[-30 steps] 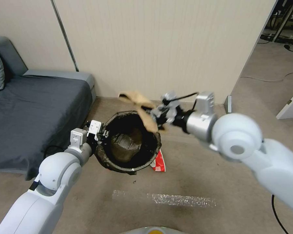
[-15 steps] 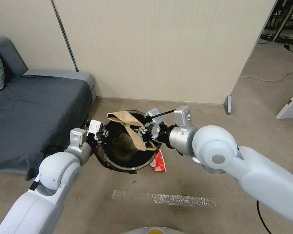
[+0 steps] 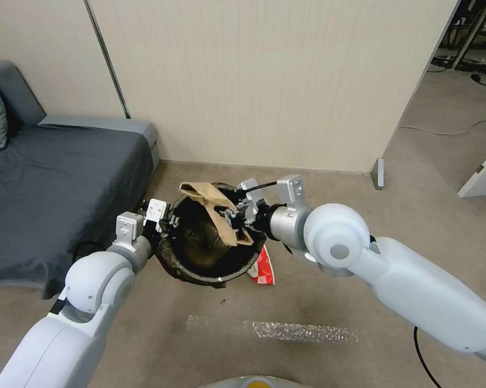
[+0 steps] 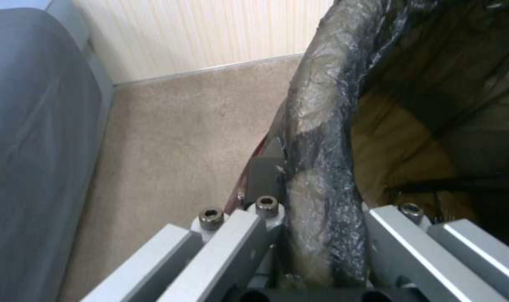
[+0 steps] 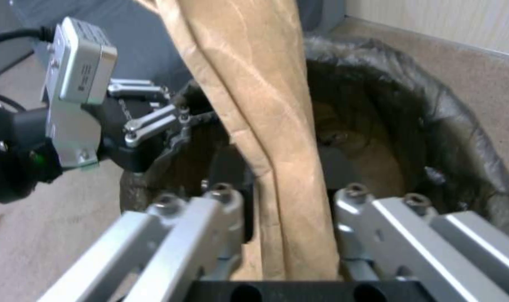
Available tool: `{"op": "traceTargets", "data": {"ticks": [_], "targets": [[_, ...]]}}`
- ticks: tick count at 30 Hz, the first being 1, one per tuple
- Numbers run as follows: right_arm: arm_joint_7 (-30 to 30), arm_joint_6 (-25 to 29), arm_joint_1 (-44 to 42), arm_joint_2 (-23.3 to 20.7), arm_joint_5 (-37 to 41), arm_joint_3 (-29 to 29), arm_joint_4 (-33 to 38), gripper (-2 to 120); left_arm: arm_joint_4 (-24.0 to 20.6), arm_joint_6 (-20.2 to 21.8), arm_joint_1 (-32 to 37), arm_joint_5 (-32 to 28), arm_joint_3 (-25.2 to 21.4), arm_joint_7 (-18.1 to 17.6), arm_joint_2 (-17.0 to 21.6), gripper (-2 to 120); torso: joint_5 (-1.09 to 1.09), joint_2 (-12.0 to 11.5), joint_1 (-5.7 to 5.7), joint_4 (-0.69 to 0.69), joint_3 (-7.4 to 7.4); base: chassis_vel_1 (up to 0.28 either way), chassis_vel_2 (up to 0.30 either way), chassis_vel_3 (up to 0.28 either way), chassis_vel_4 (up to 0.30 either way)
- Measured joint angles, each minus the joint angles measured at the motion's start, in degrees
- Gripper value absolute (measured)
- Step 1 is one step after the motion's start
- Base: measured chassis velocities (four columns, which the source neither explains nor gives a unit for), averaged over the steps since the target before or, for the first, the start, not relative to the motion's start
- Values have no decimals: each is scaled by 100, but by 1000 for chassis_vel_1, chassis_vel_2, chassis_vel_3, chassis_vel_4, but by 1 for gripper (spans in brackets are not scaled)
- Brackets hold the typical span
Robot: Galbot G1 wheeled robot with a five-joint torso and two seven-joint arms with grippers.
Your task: Pick up the trash bin, then pick up the garbage from the floor and place it into the trash bin.
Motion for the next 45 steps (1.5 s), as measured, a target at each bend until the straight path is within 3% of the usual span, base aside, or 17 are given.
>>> {"op": "traceTargets", "data": {"ticks": [8,11,17,19,25,31,33,34,37,44,45], "targets": [[-50,141,38,16,69,86,-55,48,37,0,-32,0,26,0,-7,1,0,0,0,0,0,0,0,0,0],[-50,161,50,32,152,110,-69,65,39,0,-35,-1,30,4,-4,1,0,0,0,0,0,0,0,0,0],[-34,163,51,68,207,111,-98,82,51,0,-43,-6,27,7,11,1,0,0,0,0,0,0,0,0,0],[-13,165,30,81,233,112,-93,92,54,0,-44,-7,26,7,15,1,0,0,0,0,0,0,0,0,0],[5,172,1,1,284,264,81,100,54,1,-44,-8,19,8,15,1,0,0,0,1,0,0,0,0,0],[-12,162,-83,-259,249,1142,403,100,43,0,-33,-25,-8,8,20,1,0,0,0,1,0,0,0,0,0],[-36,177,-397,-527,-250,1912,500,100,5,0,-13,-37,-41,6,19,1,1,0,0,0,0,0,0,0,0],[-36,177,-397,-527,-250,1912,500,100,5,0,-13,-37,-41,6,19,1,1,0,0,0,0,0,0,0,0],[-123,323,-1205,-749,-1441,2911,432,100,-19,0,-5,-47,-72,-1,-10,1,2,0,0,-1,0,0,0,0,0],[-197,615,-2235,-523,-2669,3683,151,100,-80,0,59,-35,-107,-9,-28,1,5,0,0,-1,0,0,0,0,0],[-285,798,-2558,-363,-3160,3924,57,100,-88,0,70,-26,-109,-14,-28,1,1,0,0,1,0,0,0,0,0]]}}
